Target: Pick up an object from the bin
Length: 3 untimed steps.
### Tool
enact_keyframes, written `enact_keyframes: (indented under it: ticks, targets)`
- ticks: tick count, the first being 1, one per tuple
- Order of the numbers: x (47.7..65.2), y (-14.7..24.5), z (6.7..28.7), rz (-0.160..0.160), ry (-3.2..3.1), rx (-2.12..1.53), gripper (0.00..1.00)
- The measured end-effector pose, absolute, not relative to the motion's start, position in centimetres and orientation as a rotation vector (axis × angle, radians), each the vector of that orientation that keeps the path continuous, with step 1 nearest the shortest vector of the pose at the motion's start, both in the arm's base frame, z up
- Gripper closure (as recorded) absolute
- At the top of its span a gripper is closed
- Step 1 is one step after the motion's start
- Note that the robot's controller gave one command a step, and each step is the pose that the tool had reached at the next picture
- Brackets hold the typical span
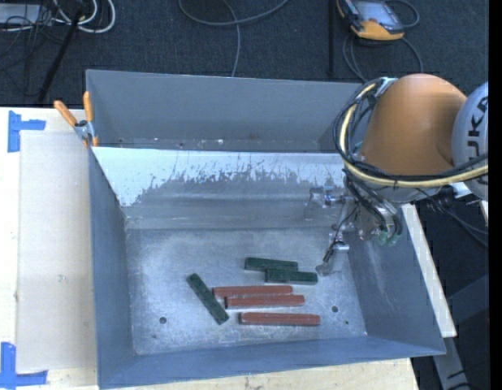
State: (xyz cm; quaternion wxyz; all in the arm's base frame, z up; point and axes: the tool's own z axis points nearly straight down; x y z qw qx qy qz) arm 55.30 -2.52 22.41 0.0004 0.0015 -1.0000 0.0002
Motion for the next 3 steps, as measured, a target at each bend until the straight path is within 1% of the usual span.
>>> enact_keyframes:
  ticks: [1, 2, 3]
  targets:
    - [55.7, 7.6, 13.7, -0.006, -3.133, -0.045, 0.00]
    - [59.4, 13.4, 6.7, -0.002, -3.134, -0.131, 0.00]
    - [60.7, 7.6, 7.0, 0.003, -3.103, 0.498, 0.00]
